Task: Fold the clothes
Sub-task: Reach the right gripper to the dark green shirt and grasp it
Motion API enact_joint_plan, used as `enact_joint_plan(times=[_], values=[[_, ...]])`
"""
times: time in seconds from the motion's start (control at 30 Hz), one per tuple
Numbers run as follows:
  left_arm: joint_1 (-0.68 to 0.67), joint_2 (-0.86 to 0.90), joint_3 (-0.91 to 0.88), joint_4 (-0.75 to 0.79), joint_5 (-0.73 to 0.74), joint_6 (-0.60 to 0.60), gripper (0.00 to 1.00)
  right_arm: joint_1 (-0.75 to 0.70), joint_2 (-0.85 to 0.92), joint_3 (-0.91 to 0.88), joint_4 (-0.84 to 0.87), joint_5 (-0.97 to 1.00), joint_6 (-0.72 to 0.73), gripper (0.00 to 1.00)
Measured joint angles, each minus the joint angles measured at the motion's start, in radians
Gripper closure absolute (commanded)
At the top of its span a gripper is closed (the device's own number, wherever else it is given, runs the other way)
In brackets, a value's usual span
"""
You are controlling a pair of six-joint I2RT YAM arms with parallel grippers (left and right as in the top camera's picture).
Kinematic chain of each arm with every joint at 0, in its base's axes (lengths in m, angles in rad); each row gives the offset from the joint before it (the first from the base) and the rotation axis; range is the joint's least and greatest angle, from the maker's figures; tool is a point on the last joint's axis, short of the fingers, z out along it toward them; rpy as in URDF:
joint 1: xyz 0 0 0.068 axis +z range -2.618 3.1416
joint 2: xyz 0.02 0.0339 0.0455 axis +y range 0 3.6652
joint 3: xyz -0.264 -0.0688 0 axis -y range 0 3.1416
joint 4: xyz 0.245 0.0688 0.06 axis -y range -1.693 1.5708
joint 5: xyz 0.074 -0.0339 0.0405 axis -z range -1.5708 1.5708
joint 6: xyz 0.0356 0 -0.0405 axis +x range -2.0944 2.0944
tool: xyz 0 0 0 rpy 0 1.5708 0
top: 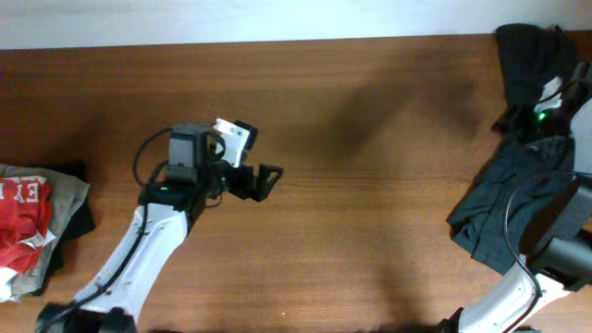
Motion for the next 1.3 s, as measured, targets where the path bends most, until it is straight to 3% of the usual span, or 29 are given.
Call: enact_joint_plan(times=[0.03, 0.1, 0.3, 0.33, 0.37, 0.4, 0.43, 0.53, 0.57, 0.6, 0.77, 0.8, 0.83, 0.87, 0.9, 1.13, 1.2, 1.3], values=[[-0.016, 0.03, 0.0, -0.001, -0.008, 0.002, 0.01, 0.0, 0.0, 0.042, 0.011, 0.083, -0.003, 0.13], [-0.026, 0.124, 0.001, -0.002, -0.001, 0.002, 0.01, 0.0, 0.0, 0.053, 0.029, 0.219, -0.012, 0.1], [-0.026, 0.147, 0.018, -0.006, 0.025, 0.003, 0.01, -0.138, 0.206, 0.061, 0.042, 0.286, -0.021, 0.14], [-0.027, 0.147, 0.019, -0.005, 0.025, 0.003, 0.01, -0.136, 0.227, 0.061, 0.054, 0.267, -0.025, 0.21], [-0.027, 0.147, 0.019, -0.006, 0.025, 0.002, 0.01, -0.13, 0.231, 0.061, 0.069, 0.251, -0.026, 0.35], [-0.027, 0.147, 0.02, -0.006, 0.025, 0.002, 0.01, -0.121, 0.237, 0.061, 0.083, 0.24, -0.028, 0.38], [-0.027, 0.147, 0.02, -0.005, 0.025, 0.002, 0.01, -0.101, 0.241, 0.061, 0.093, 0.228, -0.03, 0.27], [-0.027, 0.147, 0.02, -0.005, 0.025, 0.003, 0.01, -0.039, 0.242, 0.061, 0.126, 0.22, -0.032, 0.16], [-0.027, 0.147, 0.02, -0.004, 0.025, 0.003, 0.01, -0.012, 0.242, 0.061, 0.137, 0.218, -0.032, 0.17], [-0.027, 0.147, 0.02, -0.002, 0.025, 0.002, 0.01, 0.005, 0.242, 0.061, 0.145, 0.217, -0.03, 0.25], [-0.027, 0.147, 0.02, -0.002, 0.025, 0.003, 0.01, 0.013, 0.252, 0.061, 0.163, 0.213, -0.013, 0.32], [-0.027, 0.147, 0.02, -0.002, 0.025, 0.003, 0.01, 0.006, 0.275, 0.061, 0.163, 0.209, 0.0, 0.37], [-0.027, 0.147, 0.02, -0.002, 0.025, 0.003, 0.01, 0.004, 0.289, 0.069, 0.163, 0.203, 0.001, 0.57], [-0.027, 0.147, 0.02, -0.002, 0.025, 0.003, 0.01, 0.003, 0.296, 0.076, 0.161, 0.202, 0.006, 0.84], [-0.027, 0.147, 0.02, -0.002, 0.025, 0.003, 0.01, 0.003, 0.299, 0.078, 0.159, 0.214, 0.009, 0.96], [-0.027, 0.148, 0.033, -0.002, 0.025, 0.003, 0.01, -0.005, 0.303, 0.098, 0.116, 0.179, 0.014, 0.96], [-0.027, 0.148, 0.07, -0.001, 0.025, 0.003, 0.01, 0.036, 0.306, 0.19, 0.037, 0.156, 0.014, 0.96], [-0.027, 0.148, 0.077, -0.001, 0.025, 0.002, 0.01, 0.135, 0.301, 0.468, -0.147, 0.14, 0.014, 0.96]])
